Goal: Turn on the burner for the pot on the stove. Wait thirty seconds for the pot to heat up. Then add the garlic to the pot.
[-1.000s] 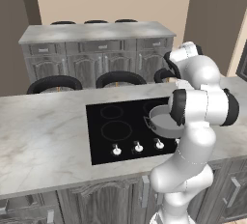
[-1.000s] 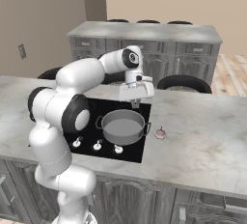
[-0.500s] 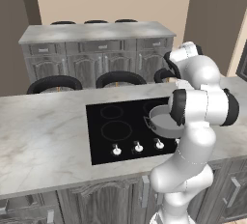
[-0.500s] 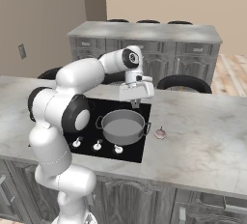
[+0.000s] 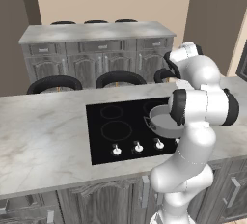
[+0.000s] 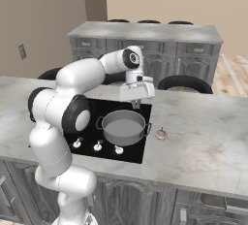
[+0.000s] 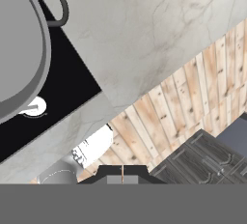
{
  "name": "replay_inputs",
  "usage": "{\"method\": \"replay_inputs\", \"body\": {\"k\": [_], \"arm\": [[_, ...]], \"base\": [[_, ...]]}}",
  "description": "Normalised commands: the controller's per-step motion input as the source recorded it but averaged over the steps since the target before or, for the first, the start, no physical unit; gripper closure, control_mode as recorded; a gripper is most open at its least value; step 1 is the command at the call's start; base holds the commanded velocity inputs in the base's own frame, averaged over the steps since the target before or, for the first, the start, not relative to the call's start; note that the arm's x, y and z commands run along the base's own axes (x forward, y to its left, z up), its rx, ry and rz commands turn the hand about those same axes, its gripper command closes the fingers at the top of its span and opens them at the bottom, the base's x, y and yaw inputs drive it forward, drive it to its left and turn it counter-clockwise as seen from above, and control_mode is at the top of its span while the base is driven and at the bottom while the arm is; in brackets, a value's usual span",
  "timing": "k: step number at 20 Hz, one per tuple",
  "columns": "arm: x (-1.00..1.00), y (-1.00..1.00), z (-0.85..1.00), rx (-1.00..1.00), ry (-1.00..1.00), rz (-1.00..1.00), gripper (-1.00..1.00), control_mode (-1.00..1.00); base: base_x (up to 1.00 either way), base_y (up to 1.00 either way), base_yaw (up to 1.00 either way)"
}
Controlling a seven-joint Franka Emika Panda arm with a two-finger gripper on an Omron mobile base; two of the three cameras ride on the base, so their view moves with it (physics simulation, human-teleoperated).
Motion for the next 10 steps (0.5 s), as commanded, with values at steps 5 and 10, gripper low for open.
{"method": "replay_inputs", "body": {"k": [5,10], "arm": [[0.0,0.0,0.0,0.0,0.0,0.0,1.0,-1.0],[0.0,0.0,0.0,0.0,0.0,0.0,1.0,-1.0]], "base": [[0.0,0.0,0.0],[0.0,0.0,0.0]]}}
